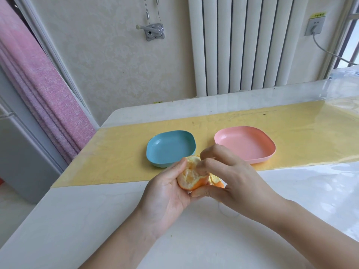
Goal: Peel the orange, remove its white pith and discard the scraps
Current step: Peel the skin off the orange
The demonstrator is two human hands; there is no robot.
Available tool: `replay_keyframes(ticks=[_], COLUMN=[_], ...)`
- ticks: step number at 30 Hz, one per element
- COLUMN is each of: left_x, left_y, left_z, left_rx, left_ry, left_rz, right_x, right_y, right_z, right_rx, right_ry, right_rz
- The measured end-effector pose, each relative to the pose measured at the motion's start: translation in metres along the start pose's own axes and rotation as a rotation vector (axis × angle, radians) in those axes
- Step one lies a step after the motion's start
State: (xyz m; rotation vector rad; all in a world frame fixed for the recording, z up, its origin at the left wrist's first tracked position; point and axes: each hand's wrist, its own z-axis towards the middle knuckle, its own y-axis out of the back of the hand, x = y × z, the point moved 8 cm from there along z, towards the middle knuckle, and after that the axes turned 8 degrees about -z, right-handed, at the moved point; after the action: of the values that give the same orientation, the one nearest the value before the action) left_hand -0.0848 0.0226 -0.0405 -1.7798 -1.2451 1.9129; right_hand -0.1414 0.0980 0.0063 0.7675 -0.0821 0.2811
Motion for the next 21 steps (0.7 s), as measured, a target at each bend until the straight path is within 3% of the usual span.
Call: replay_keyframes(ticks=[21], left_x=[-0.0016], left_y=[0.0032], left_z=[-0.0009], left_rx=[-0.043], left_ry=[0.008], left_rz=[-0.059], right_x=[-0.0013], right_y=[0.0038], right_z=[0.0014], right_rx=[-0.081], right_ry=[-0.026], right_rz=[0.033])
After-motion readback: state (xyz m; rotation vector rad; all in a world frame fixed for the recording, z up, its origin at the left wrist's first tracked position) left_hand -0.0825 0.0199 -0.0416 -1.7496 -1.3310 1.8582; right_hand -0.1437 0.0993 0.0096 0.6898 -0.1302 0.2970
